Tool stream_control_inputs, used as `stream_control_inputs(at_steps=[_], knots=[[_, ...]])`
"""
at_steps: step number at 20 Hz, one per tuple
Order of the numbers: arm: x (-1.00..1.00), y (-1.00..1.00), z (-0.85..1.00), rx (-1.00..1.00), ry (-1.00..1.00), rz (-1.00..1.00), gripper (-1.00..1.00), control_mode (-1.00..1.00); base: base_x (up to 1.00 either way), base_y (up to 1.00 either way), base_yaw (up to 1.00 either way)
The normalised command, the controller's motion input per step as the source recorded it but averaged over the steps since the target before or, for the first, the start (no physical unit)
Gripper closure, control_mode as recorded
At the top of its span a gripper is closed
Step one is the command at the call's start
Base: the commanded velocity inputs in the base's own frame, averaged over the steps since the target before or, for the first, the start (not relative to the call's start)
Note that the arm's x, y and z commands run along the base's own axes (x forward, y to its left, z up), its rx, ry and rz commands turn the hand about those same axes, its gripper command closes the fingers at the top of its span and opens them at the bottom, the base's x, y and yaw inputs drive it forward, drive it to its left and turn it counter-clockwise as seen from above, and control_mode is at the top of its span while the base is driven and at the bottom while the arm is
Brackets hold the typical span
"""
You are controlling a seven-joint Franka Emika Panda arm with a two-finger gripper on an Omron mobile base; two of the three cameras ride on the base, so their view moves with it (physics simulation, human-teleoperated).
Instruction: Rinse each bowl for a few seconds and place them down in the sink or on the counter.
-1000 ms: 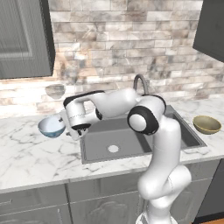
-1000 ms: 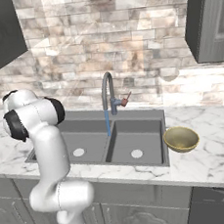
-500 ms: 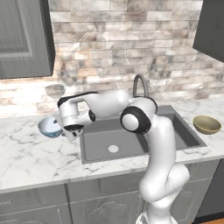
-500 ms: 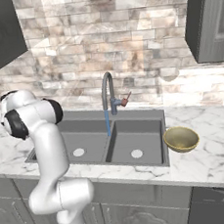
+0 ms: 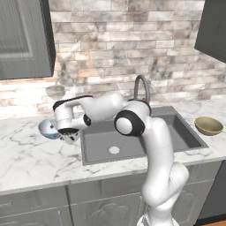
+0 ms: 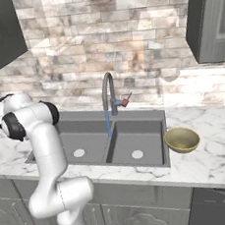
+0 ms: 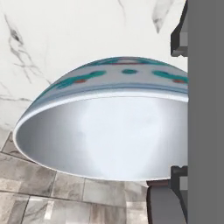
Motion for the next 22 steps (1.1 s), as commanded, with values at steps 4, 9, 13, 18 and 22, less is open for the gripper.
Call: stream_control_inputs(at_steps=[4,9,13,18,22], knots=[[0.01,0.00,-0.40,-0.10,-0.04,0.02,-1.00,-1.00,0.00,0.00,0.00],[0.03,-0.01,-0.43,-0.08,-0.05,0.01,1.00,-1.00,0.00,0.00,0.00],[0.00,-0.04,-0.33,-0.05,-0.05,0.00,1.00,-1.00,0.00,0.00,0.00],[-0.01,-0.02,-0.23,-0.02,-0.03,0.00,1.00,-1.00,0.00,0.00,0.00],[-0.04,0.00,-0.08,0.00,0.02,0.00,1.00,-1.00,0.00,0.00,0.00]])
